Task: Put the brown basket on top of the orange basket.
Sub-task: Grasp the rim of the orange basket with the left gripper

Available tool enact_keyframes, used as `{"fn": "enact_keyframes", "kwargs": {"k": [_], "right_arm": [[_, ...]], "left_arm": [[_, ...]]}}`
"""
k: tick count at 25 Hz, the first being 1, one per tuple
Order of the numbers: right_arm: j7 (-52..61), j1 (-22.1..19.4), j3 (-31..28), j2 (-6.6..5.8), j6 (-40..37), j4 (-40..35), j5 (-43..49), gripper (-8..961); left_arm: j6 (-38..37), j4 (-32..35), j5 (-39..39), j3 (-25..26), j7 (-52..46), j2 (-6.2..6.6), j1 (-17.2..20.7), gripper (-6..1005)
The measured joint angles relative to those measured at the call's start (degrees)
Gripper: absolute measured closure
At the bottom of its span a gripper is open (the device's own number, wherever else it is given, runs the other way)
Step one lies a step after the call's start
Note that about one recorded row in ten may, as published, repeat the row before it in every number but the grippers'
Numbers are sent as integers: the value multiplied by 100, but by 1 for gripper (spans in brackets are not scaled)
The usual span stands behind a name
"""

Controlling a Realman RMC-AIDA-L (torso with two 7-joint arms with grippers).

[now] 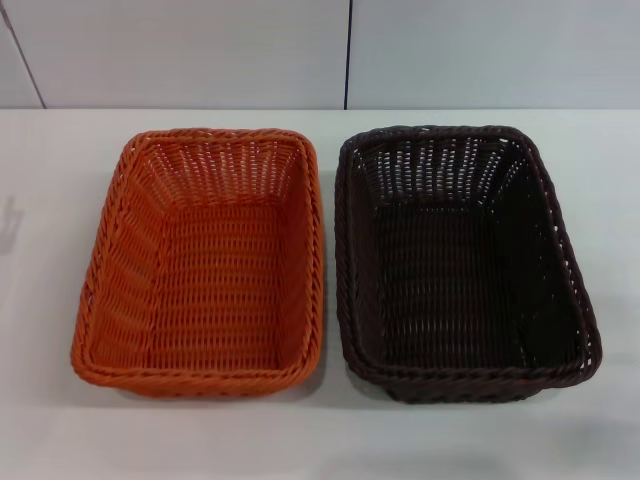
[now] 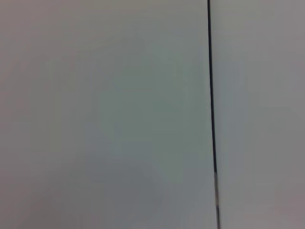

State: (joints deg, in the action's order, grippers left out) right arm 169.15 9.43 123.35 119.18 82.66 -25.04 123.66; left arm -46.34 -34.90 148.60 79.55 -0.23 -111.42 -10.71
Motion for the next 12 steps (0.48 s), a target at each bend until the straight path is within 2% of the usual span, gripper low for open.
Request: {"fn": "enact_keyframes", "kwargs": {"k": [2,4,5,7,10,12], "right_arm": [[0,-4,-14,1,33,-2,0,259],[0,-7,-19,6,40,-1,0,259],[0,-7,-19,6,37,-1,0,259],[0,-8,-26,8,31,-1,-1,259],[1,4,-42,9,18,9,-19,259],[2,22,-37,7,10,-1,-25,259]], "left_arm": [[224,-351,200,254,47,-19,134,208],[45,-308,502,698,67,-219,167,210],[45,-308,502,698,67,-219,167,211],[161,-427,1152,1250,57,-437,240,212],[575,-742,1466,1375,-118,-465,331,215],[1341,-1374,1631,1313,-401,-341,490,214]]}}
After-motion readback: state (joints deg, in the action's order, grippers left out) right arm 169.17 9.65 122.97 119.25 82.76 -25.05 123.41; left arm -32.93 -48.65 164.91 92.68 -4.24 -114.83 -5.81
